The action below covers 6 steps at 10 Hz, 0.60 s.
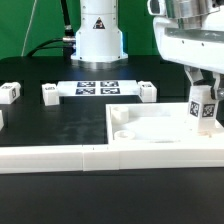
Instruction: Assemble one leg
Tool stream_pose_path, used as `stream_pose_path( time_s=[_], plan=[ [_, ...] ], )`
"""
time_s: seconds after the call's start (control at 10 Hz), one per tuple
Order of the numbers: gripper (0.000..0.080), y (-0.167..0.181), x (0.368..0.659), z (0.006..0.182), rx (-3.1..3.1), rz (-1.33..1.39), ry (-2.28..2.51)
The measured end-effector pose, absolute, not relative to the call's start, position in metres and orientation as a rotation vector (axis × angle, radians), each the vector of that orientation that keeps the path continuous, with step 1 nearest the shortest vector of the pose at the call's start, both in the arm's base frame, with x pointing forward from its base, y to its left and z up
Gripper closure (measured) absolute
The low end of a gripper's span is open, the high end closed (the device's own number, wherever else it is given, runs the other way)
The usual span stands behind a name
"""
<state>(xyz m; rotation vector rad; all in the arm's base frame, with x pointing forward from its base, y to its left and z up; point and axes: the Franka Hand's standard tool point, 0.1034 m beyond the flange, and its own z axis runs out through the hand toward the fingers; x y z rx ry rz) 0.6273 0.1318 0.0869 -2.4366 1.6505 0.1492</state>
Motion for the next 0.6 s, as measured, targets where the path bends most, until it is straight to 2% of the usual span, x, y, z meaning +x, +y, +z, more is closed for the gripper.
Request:
stream_pose_path(
  time_s=[0.2,0.6],
  plan=[
    [0.0180,0.1338,0.6257,0.0869,-2.504,0.172,1.557],
    [0.0151,0.1374,0.6302,0.0925,-2.875,0.108,0.735]
  ],
)
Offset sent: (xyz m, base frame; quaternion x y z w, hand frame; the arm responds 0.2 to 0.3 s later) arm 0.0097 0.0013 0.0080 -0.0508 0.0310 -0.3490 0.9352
